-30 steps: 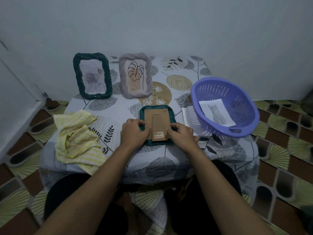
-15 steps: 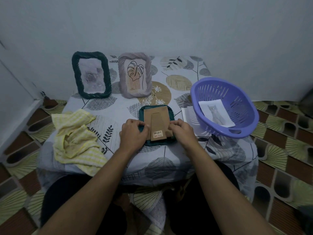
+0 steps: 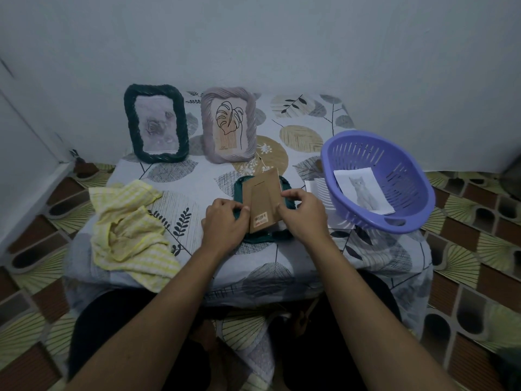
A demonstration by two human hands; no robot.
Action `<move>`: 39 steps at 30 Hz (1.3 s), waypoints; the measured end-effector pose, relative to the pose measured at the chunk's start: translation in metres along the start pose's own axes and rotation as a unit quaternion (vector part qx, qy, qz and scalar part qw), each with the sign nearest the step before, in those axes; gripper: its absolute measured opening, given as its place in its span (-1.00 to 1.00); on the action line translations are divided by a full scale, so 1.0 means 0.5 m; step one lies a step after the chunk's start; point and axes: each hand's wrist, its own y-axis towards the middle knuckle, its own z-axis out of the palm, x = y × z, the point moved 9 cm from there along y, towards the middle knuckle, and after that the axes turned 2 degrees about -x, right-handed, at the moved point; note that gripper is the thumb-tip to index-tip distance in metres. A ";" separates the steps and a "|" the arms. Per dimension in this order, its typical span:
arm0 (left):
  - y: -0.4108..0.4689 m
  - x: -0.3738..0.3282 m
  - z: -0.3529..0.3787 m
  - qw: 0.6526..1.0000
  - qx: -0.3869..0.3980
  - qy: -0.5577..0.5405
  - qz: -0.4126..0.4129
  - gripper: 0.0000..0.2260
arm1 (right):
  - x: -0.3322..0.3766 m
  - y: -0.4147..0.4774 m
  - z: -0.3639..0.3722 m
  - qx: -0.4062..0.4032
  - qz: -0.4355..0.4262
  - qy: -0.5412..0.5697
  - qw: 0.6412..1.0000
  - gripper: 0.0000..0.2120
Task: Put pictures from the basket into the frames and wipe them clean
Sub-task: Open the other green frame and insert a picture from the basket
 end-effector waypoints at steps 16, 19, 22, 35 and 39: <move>-0.002 -0.003 -0.007 0.999 0.013 -0.037 -0.025 -0.59 | -0.065 0.023 0.040 0.073 0.124 0.209 0.967 -0.74; 0.007 0.005 -0.011 0.997 0.004 -0.069 -0.037 -0.75 | -0.080 0.012 0.046 0.073 0.168 0.301 0.936 -0.71; 0.007 -0.003 -0.027 0.995 -0.028 -0.097 -0.027 -0.81 | -0.083 0.004 0.051 0.083 0.180 0.362 0.911 -0.72; 0.018 0.083 -0.109 0.924 -0.098 -0.318 -0.189 -0.89 | -0.102 0.018 0.029 0.005 0.152 0.286 0.946 -0.84; 0.034 0.139 -0.160 0.946 -0.135 -0.215 -0.202 -0.89 | -0.108 0.016 0.016 -0.013 0.135 0.197 0.971 -0.81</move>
